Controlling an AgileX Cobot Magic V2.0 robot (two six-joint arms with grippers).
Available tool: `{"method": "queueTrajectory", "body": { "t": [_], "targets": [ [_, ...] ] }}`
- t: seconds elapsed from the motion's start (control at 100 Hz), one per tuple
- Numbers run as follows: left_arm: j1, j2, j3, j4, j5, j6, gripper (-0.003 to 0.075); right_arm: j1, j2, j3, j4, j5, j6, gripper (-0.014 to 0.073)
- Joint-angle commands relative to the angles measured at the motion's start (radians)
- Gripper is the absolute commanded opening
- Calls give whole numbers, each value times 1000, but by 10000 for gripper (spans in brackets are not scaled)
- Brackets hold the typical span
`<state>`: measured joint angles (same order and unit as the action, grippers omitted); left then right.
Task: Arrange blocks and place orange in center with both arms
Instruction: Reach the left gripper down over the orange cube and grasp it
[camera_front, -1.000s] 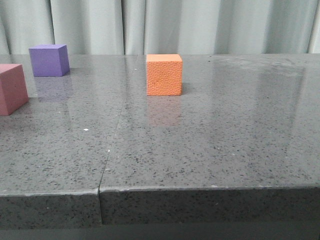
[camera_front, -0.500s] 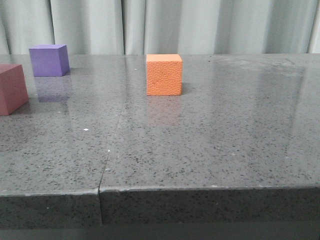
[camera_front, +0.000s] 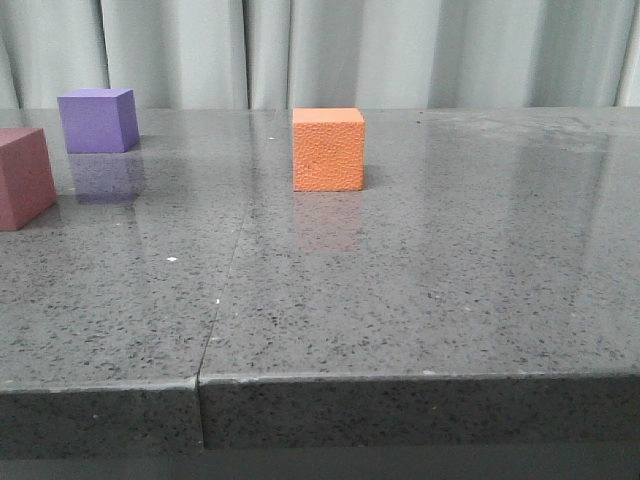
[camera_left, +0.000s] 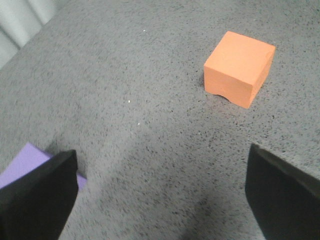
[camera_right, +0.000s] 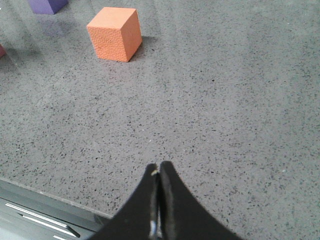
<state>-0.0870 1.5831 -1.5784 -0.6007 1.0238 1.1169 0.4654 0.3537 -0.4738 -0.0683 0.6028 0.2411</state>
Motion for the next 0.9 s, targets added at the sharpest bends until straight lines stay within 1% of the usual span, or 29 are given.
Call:
{"method": "queueTrajectory", "body": {
  "t": [0.0,0.1,0.27,0.47,0.56,0.68,0.78,0.89],
  "targets": [
    [-42,18,-95,-41,-3,51,638,2,6,-28,-13,-69,-10,-69],
    [-105,74,-147,-37,-12,115,638,2,6,-28,-13,-69,-10,-69],
    [-214,166,-224,11,-15,115,638,2,6,-28,-13,-69,-10,-69],
    [-313,250,-285,12,-19,115,638,2,6,-28,-13,-69,-10,-69],
    [-338,283,-299,12,-24,115,638,2,6,-28,-13,-69,-10,-69],
    [-365,317,-299,15,-65,115,638,2,6,-28,-13,-69,-10,-69],
    [-368,341,-299,17,-97,115,638,2,6,-28,-13,-69,-10,-69],
    [-368,365,-299,15,-102,115,638,2,6,-28,-13,-69,-10,-69]
  ]
}}
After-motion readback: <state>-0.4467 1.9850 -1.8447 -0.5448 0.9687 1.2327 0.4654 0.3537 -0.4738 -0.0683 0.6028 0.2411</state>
